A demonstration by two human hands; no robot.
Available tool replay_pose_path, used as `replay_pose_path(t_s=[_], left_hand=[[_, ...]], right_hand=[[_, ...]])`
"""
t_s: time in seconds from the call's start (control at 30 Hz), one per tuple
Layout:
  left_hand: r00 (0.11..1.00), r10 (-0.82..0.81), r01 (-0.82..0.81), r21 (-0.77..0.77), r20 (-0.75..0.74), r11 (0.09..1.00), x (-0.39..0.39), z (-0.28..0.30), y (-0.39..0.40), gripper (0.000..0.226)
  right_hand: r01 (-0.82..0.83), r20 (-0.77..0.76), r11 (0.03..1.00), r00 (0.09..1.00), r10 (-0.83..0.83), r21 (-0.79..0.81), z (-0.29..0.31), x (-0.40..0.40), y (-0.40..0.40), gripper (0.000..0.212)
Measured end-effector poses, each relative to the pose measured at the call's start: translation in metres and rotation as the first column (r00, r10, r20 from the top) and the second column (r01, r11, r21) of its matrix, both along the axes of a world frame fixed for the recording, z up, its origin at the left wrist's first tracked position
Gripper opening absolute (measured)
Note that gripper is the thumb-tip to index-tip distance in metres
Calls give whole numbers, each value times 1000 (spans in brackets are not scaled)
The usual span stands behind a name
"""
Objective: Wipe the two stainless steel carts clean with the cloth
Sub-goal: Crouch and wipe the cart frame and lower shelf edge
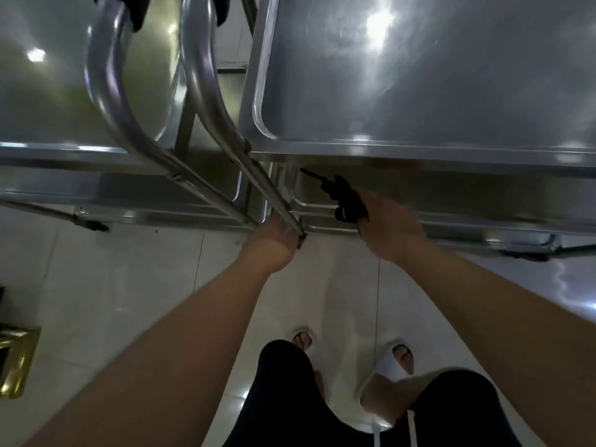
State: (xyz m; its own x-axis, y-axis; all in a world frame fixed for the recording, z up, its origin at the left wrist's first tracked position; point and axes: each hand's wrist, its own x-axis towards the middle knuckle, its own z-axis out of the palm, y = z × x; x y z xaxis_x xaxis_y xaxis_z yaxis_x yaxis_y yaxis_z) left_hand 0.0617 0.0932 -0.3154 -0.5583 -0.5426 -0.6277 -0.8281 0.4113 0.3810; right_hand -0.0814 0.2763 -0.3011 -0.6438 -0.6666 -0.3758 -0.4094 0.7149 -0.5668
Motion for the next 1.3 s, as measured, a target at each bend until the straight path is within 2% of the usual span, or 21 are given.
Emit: replay_pose_path(t_s=[0.07, 0.13, 0.2, 0.27, 0.33, 0.4, 0.47, 0.53, 0.63, 0.8, 0.9, 1.0, 1.1, 1.2, 1.3], left_hand=[[996, 84, -85, -23, -34, 996, -9, -19, -12, 55], [971, 185, -189, -12, -154, 982, -16, -35, -23, 54], [896, 313, -322, 25, -316, 946, -22, -46, -31, 55], [812, 375, -404, 32, -447, 914, -27, -53, -36, 54], [718, 385, -441, 48, -580, 896, -30, -63, -40, 37], [630, 352, -429, 67, -692, 901, -31, -76, -42, 15], [555, 323, -422, 75, -767, 903, -33, -90, -45, 6], [477, 324, -439, 98, -817, 893, -37, -102, -47, 15], [352, 372, -485, 173, -859, 857, -48, -116, -47, 34], [156, 386, -482, 271, -909, 833, -64, -130, -43, 48], [140, 376, -505, 260, -916, 823, -67, -131, -42, 49], [127, 392, -482, 289, -911, 827, -67, -131, -41, 47], [104, 393, -480, 300, -914, 824, -68, -136, -42, 39], [46, 403, -464, 338, -914, 819, -70, -139, -43, 21], [2, 382, -448, 341, -924, 827, -72, -143, -46, 27]], right_hand=[[-14, -14, 995, 1000, 12, -97, -12, -12, -13, 43], [-27, -16, 985, 1000, 25, -173, -23, -23, -29, 50], [-22, -60, 979, 998, 10, -203, -36, -35, -47, 56], [-25, -178, 974, 984, -16, -226, -53, -46, -66, 52], [-61, -259, 965, 966, -7, -254, -71, -54, -85, 47], [-107, -273, 955, 962, 29, -276, -90, -59, -103, 40], [-163, -308, 950, 948, 75, -268, -109, -61, -120, 32], [-245, -302, 946, 937, 174, -213, -127, -57, -140, 34], [-350, -145, 932, 931, 335, -95, -150, -44, -165, 55], [-462, -306, 887, 844, 440, 1, -175, -24, -148, 63], [-477, -337, 878, 822, 459, 31, -183, -30, -103, 71], [-333, -362, 940, 869, 336, 72, -182, -63, -52, 75], [-39, -492, 997, 868, 66, 64, -186, -103, -20, 61], [216, -553, 974, 804, -219, -72, -193, -121, -46, 51], [262, -487, 954, 820, -300, -147, -190, -129, -114, 51]])
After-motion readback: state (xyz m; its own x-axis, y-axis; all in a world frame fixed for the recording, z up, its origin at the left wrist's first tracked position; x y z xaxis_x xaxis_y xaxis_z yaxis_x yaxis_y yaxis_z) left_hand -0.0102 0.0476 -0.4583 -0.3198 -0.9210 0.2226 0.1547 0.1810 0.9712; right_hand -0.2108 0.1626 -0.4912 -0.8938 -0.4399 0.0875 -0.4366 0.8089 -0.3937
